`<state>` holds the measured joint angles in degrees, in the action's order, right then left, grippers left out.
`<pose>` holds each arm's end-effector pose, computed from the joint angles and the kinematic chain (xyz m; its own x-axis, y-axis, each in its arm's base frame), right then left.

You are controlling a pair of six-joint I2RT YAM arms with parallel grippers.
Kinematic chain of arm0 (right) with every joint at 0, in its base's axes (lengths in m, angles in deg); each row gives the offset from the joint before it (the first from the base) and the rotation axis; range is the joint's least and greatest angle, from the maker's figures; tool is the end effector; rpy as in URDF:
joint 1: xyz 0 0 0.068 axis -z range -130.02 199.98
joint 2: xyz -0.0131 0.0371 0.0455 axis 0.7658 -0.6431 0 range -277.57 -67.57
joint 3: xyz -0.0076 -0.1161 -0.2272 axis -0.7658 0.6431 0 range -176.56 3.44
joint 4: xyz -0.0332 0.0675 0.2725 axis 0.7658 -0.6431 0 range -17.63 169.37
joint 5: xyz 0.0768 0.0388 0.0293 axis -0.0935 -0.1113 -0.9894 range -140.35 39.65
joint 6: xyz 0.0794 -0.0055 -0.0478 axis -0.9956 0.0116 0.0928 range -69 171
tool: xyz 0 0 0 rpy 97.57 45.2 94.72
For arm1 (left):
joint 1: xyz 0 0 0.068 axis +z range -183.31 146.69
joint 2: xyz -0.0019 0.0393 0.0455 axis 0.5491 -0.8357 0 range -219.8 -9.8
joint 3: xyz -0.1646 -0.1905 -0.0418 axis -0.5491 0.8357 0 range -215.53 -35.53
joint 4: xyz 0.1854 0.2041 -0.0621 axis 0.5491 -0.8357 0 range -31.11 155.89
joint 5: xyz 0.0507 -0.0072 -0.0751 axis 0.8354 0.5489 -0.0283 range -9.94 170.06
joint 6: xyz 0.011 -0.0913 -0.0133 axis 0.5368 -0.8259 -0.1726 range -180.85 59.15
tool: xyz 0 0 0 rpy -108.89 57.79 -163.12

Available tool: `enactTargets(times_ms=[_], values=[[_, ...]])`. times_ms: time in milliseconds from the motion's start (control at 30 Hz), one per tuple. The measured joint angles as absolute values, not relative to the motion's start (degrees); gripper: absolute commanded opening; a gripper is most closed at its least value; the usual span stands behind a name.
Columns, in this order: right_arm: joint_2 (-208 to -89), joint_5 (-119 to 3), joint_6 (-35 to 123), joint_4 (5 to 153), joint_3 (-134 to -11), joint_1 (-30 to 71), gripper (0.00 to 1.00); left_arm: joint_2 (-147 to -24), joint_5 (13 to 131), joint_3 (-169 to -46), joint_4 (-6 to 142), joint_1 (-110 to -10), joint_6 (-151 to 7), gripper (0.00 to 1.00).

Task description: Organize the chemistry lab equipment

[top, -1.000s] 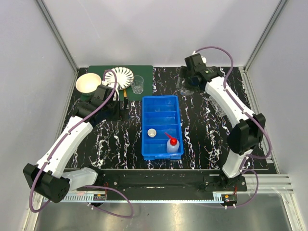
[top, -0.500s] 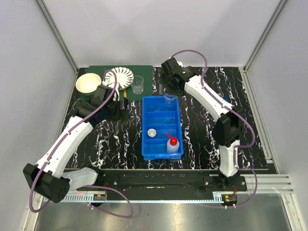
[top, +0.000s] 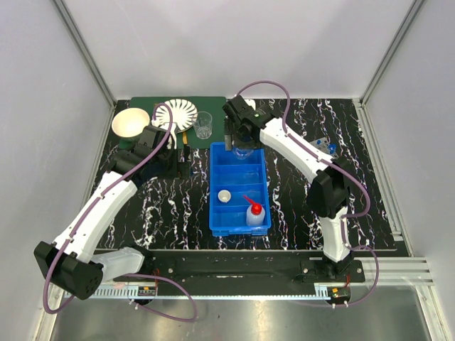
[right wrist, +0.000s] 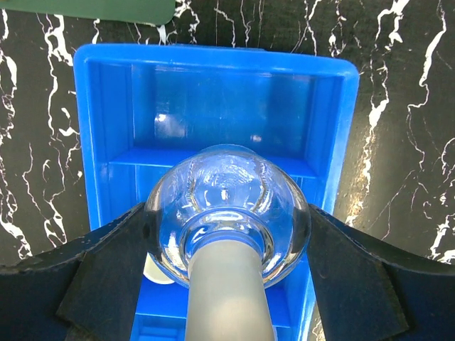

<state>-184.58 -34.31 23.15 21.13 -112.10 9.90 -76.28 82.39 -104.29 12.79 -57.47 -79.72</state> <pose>0.3810 0.2904 0.2524 -0.8235 -0.1060 -0.5574 -0.1441 0.9892 0.0248 0.2627 -0.1141 0.2873 -0.7939 0.0020 -0.6080 0.1360 0.9752 -0.1744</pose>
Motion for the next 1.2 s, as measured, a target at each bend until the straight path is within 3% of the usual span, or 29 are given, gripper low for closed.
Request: enactTargets(times_ms=[733, 1200], values=[[-184.4, -33.4, 19.2, 25.0, -97.9, 3.9, 0.45, -76.1, 81.9, -104.3, 12.8, -57.5, -79.7, 0.99], [-184.3, -33.4, 17.2, 28.6, -95.9, 3.8, 0.45, -75.5, 81.5, -103.8, 12.8, -57.5, -79.7, 0.99]])
